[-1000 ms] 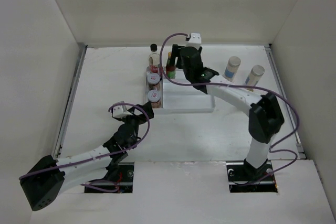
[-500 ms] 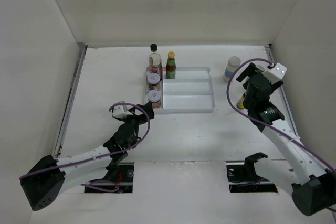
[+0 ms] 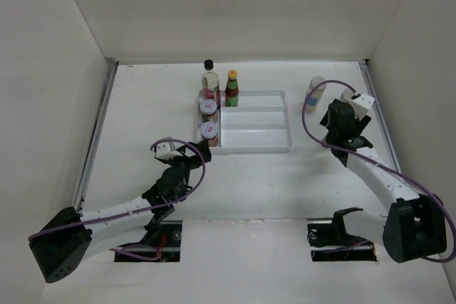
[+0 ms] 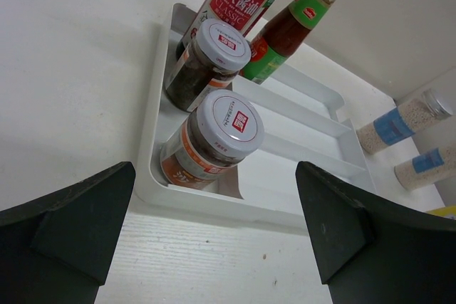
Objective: Organize the condiment bottles
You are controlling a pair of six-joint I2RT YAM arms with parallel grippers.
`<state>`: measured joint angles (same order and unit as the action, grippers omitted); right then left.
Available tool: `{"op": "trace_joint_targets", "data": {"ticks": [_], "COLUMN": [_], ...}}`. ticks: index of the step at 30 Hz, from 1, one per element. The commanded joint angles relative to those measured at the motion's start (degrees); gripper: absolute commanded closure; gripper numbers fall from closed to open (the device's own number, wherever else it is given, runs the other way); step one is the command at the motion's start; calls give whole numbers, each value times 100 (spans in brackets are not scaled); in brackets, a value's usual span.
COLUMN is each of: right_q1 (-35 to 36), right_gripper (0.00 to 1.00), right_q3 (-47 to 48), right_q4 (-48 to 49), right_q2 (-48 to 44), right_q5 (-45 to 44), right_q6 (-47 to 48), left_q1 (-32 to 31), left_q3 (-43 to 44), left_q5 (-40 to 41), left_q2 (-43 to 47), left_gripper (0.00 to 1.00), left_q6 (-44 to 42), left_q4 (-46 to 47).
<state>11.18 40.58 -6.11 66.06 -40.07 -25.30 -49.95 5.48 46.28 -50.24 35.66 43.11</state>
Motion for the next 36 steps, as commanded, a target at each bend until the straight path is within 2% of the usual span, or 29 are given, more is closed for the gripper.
{"op": "trace_joint_targets", "data": {"ticks": [1,11,14,18,22,28,36], "right_q1": [-59,-77,-15,616,1486,2620,3131], "right_gripper": [24,60,71,72,71,71,71], "right_q3": [-76,-68,46,388,994,2092,3878], "right_q4": [645,804,778,1006,1085,1779,1868], "right_q2": [29,311,84,-515,-288,1169,3157], "right_q5": [158,193,1,-247,17,298,773], "right_q6": [-28,7,77,323,289,166,183], "left_q1": [-27,-10,-19,25,227,438,438], "left_q3": [41,59,50,41,-125,-249,-152], "left_q5": [-84,-102,-102,-93,126,311,1127], "left_q2": [-29,-153,-91,-118,329,744,797], "left_gripper": [0,0,0,0,0,0,0], "left_q6": [108,152,152,152,117,152,204], "left_q4": [294,294,294,312,321,145,-329]}}
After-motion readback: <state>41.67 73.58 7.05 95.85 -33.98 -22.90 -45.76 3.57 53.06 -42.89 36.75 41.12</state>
